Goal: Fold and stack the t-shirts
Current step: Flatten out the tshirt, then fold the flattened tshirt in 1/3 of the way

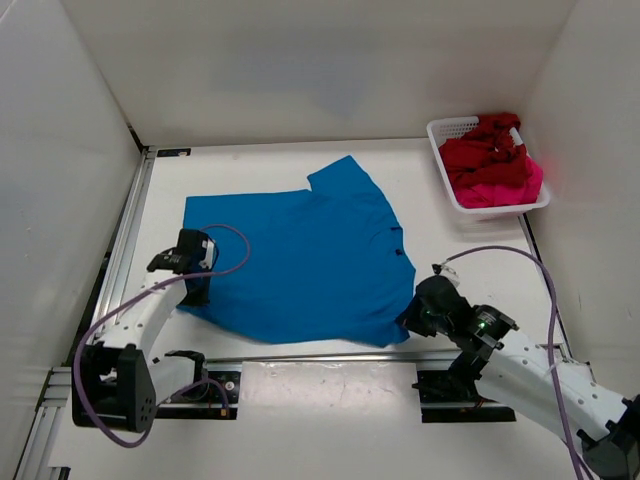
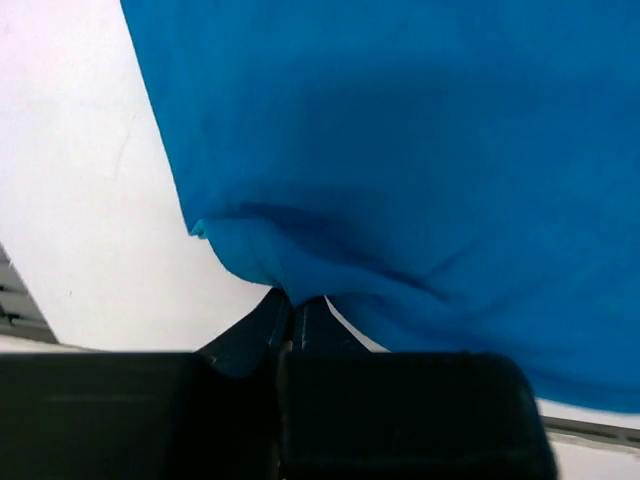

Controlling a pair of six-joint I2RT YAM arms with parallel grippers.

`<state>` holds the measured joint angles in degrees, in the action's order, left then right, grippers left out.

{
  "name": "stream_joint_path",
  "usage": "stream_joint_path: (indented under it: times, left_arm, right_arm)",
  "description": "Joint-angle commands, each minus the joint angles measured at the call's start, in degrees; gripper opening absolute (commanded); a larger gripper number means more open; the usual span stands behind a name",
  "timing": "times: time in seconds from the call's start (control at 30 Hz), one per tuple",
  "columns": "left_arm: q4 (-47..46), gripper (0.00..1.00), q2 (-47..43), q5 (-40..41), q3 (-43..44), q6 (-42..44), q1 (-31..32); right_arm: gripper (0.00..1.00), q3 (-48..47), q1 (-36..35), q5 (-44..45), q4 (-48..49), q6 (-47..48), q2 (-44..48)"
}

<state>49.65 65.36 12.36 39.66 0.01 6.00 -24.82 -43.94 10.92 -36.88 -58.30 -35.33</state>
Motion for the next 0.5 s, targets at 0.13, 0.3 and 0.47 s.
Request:
stream_joint_path:
  times: [0.13,0.3,0.47]
  left_arm:
    - [3.69,0.10,-5.95,5.57,-1.52,-0.01,0.06]
    - [2.39,0.10,-2.10,6.18,2.69,-0.01,-3.53]
    - [0.02,0.10,6.42,5.13,9.27,-0.01,-6.87]
  right_arm:
    - [0.00,-10.06,-1.51,12.37,-0.66,2.98,-8.41]
    - [0.00,-21.03,8.94,2.04,9.34,16.71,-24.56]
    - [0.00,-32.03,13.35,-2.03,11.83,28.67,-40.58]
